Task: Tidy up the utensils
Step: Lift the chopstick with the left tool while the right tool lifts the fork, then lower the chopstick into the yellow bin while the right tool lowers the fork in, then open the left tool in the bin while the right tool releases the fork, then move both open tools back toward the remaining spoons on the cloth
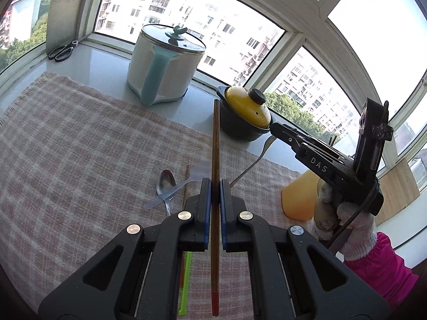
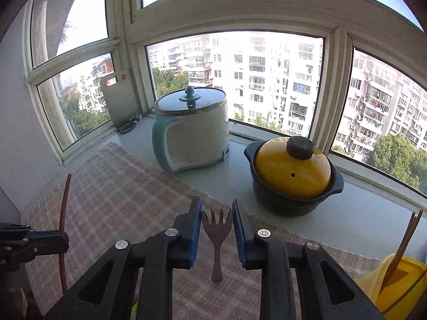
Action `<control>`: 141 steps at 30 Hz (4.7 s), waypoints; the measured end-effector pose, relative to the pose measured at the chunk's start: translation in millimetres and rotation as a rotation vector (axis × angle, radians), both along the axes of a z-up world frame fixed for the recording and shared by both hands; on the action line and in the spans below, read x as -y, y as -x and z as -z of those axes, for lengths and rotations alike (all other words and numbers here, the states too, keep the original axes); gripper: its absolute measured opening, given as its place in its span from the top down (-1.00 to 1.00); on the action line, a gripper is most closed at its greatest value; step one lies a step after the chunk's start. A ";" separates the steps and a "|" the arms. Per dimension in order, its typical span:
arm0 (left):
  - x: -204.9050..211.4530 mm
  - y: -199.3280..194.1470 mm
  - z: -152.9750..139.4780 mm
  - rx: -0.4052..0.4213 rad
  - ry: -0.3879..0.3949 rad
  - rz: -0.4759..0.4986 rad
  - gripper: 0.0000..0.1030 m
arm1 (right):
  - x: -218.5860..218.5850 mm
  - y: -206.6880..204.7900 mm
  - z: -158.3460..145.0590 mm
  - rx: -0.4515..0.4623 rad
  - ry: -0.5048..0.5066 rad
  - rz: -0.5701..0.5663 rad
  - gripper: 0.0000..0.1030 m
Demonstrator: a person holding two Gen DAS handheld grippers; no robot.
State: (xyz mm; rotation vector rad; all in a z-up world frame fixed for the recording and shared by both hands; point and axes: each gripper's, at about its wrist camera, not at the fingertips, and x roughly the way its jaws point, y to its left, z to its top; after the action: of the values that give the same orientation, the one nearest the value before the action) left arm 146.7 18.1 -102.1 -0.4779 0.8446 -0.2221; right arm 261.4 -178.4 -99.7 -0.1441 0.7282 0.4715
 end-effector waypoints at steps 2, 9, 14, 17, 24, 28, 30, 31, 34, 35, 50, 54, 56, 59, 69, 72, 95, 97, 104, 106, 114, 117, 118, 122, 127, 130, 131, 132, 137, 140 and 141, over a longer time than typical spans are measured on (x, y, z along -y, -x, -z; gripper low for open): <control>7.0 0.1 -3.7 0.010 -0.003 0.006 0.93 | 7.7 4.9 -4.7 0.005 -0.010 0.003 0.57; 31.8 -3.6 -20.0 0.050 -0.003 0.021 0.93 | 38.6 24.6 -29.1 0.029 -0.077 0.020 0.57; 52.8 -10.0 -34.9 0.099 -0.004 0.032 0.93 | 65.2 44.8 -53.4 0.052 -0.110 0.024 0.57; 67.0 -16.7 -41.2 0.121 0.010 0.045 0.93 | 83.9 56.5 -66.3 0.061 -0.126 0.037 0.57; 109.7 -36.5 -56.6 0.176 0.039 0.086 0.93 | 133.2 78.1 -91.1 0.072 -0.155 0.084 0.57; 134.6 -46.3 -66.4 0.206 0.042 0.115 0.93 | 163.4 89.1 -103.7 0.085 -0.169 0.121 0.57; 146.1 -51.0 -71.3 0.217 0.047 0.129 0.93 | 178.0 93.4 -109.6 0.091 -0.184 0.137 0.57; 151.4 -52.8 -73.5 0.222 0.049 0.135 0.93 | 184.8 95.6 -112.6 0.095 -0.189 0.145 0.57; 168.2 -58.6 -79.7 0.235 0.051 0.157 0.93 | 204.9 100.7 -121.9 0.109 -0.207 0.171 0.57; 173.1 -60.6 -81.5 0.239 0.051 0.162 0.93 | 211.4 102.7 -124.5 0.112 -0.217 0.178 0.57; 226.6 -99.3 -94.9 0.306 0.030 0.128 0.93 | 261.1 109.6 -138.0 0.166 -0.198 0.267 0.57; 239.4 -108.9 -94.1 0.341 -0.004 0.096 0.93 | 265.5 103.2 -129.3 0.149 -0.180 0.275 0.57; 246.3 -112.7 -90.7 0.346 -0.001 0.094 0.93 | 267.2 99.9 -123.5 0.136 -0.175 0.277 0.57; 256.0 -116.2 -81.1 0.347 -0.013 0.101 0.93 | 268.5 95.5 -115.6 0.123 -0.167 0.282 0.57; 275.1 -116.6 -52.4 0.287 -0.036 0.155 0.93 | 271.8 78.9 -90.5 0.062 -0.157 0.286 0.56; 277.5 -115.0 -49.4 0.278 -0.049 0.163 0.93 | 269.8 75.5 -83.6 0.049 -0.149 0.288 0.56; 274.0 -97.0 -50.8 0.255 -0.078 0.204 0.47 | 267.3 78.5 -73.4 0.034 -0.134 0.310 -0.08; 270.5 -94.3 -51.2 0.252 -0.079 0.205 0.47 | 266.9 81.7 -73.9 0.036 -0.135 0.314 -0.09; 253.7 -80.3 -52.0 0.248 -0.094 0.203 0.46 | 264.2 95.5 -70.0 0.034 -0.134 0.343 -0.29; 247.1 -75.3 -51.7 0.246 -0.102 0.204 0.46 | 262.9 100.4 -69.4 0.033 -0.137 0.352 -0.33; 213.6 -56.8 -46.6 0.222 -0.132 0.198 0.46 | 250.7 119.2 -67.6 0.027 -0.118 0.398 -0.63; 199.0 -48.2 -44.1 0.219 -0.150 0.194 0.41 | 243.6 127.6 -68.0 0.033 -0.100 0.423 -0.73; 193.5 -46.0 -43.0 0.214 -0.155 0.196 0.40 | 240.9 130.3 -68.4 0.035 -0.091 0.431 -0.76; 169.8 -37.3 -39.2 0.196 -0.173 0.192 0.40 | 226.7 142.0 -72.8 0.072 -0.064 0.464 -0.96; 136.3 -28.4 -34.7 0.168 -0.189 0.167 0.40 | 203.2 154.5 -77.2 0.107 -0.034 0.464 -1.00; 118.4 -24.1 -31.2 0.149 -0.202 0.162 0.40 | 188.7 158.1 -78.4 0.114 -0.019 0.448 -1.00; 111.9 -22.1 -29.8 0.144 -0.206 0.158 0.40 | 184.0 159.2 -78.6 0.116 -0.013 0.446 -1.00; 106.2 -20.6 -28.7 0.140 -0.210 0.155 0.40 | 180.4 160.4 -78.6 0.118 -0.012 0.444 -1.00; 77.6 -12.0 -20.8 0.111 -0.238 0.144 0.40 | 166.7 166.0 -76.1 0.112 -0.021 0.440 -1.00; 60.8 -6.9 -15.9 0.098 -0.253 0.128 0.40 | 158.4 168.9 -74.6 0.113 -0.015 0.434 -1.00; 56.1 -5.6 -14.0 0.095 -0.261 0.121 0.40 | 155.8 170.1 -74.1 0.112 -0.013 0.432 -1.00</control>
State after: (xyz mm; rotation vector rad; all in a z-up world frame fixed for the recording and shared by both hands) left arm 152.3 -38.0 -88.1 -0.1713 0.7963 -0.2401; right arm 91.3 -334.3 -25.6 0.0015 0.6242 0.0552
